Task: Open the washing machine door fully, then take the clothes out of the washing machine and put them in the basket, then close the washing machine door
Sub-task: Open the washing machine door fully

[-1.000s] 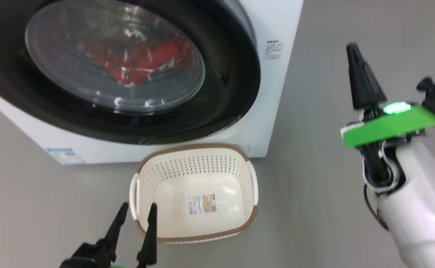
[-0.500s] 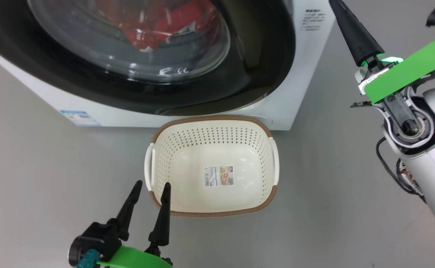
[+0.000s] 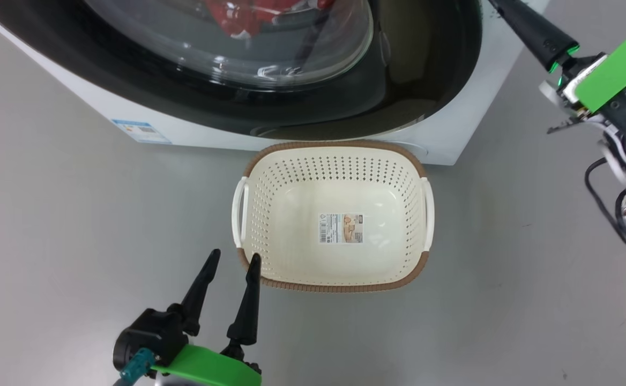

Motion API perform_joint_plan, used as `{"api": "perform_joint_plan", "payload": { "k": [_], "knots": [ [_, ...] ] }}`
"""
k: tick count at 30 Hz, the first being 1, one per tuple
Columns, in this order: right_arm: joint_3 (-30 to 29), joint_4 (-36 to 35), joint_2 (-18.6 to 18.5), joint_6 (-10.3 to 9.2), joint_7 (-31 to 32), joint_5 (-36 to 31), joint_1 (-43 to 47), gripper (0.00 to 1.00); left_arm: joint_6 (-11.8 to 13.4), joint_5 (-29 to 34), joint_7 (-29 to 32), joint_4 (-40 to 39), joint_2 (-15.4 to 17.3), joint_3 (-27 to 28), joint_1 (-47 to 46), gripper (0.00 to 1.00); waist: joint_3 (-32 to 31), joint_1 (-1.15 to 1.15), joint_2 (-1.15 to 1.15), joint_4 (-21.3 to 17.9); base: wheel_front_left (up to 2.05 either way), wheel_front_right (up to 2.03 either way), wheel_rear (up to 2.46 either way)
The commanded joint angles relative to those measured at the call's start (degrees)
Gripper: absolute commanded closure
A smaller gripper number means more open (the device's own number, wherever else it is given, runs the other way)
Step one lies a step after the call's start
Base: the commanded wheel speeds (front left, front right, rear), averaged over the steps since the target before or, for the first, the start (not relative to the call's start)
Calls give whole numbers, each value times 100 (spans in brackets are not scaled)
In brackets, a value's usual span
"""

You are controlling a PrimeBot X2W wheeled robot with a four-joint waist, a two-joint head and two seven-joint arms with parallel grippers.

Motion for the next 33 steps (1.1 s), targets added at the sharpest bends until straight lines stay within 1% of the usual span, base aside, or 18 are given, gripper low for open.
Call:
{"api": "perform_joint_plan", "payload": {
  "k": [1, 9, 18, 26, 33],
  "knots": [
    [-36, -99, -56, -4, 82, 96, -127, 100, 43, -29, -70, -123, 47, 151, -151, 0, 103, 0, 0, 83, 0, 0, 0],
    [-134, 82, -89, -4, 545, 29, -333, 100, 65, -85, -70, -137, 47, 36, -258, 0, 280, 0, 0, 196, 0, 0, 0],
    [-292, 143, -1, -4, 725, -29, -345, 100, 72, -131, -70, -133, 47, -68, -289, 0, 355, 0, 0, 252, 0, 0, 0],
    [-340, 125, 72, -4, 944, -16, -211, 100, 57, -167, -70, -105, 47, -65, -287, 0, 278, 0, 0, 261, 0, 0, 0],
    [-342, 12, 126, -4, 1085, -92, 68, 100, 42, -155, -70, -76, 47, -57, -221, 0, 88, 0, 0, 237, 0, 0, 0]
  ]
}}
